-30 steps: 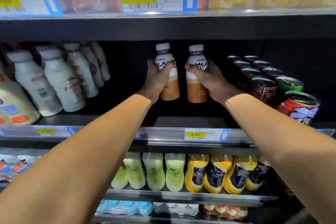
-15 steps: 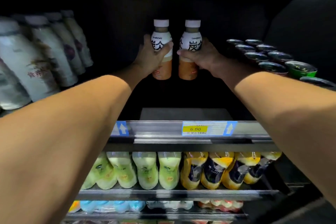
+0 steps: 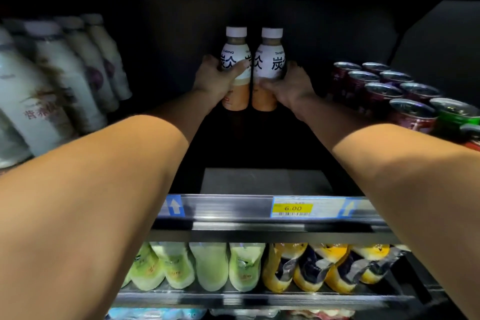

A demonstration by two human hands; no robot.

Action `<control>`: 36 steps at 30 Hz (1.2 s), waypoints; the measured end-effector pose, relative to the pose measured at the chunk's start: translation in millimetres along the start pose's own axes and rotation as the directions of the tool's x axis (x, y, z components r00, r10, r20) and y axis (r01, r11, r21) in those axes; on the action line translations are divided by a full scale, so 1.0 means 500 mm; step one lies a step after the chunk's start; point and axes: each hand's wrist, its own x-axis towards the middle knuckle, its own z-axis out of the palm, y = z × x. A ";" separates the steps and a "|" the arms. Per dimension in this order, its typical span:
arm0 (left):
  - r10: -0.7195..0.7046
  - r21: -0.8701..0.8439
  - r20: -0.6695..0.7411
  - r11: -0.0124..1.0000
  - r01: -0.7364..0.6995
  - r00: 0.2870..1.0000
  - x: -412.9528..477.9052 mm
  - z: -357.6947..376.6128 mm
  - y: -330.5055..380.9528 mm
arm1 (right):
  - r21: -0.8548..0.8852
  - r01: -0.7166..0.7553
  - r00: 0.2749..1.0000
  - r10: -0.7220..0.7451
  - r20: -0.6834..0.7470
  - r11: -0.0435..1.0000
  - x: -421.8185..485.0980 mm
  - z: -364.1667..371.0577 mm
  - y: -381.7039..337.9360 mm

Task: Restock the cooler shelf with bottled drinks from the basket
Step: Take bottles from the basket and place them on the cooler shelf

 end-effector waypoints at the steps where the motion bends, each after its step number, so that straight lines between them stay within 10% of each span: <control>1: -0.007 0.009 -0.010 1.000 0.007 1.000 0.004 0.004 -0.002 | 0.000 0.000 1.000 0.000 0.002 1.000 0.000 0.002 -0.002; 36: -0.133 -0.042 -0.092 0.991 0.129 0.987 0.023 0.009 0.032 | -0.057 -0.125 0.991 0.121 -0.060 0.991 0.000 0.022 -0.033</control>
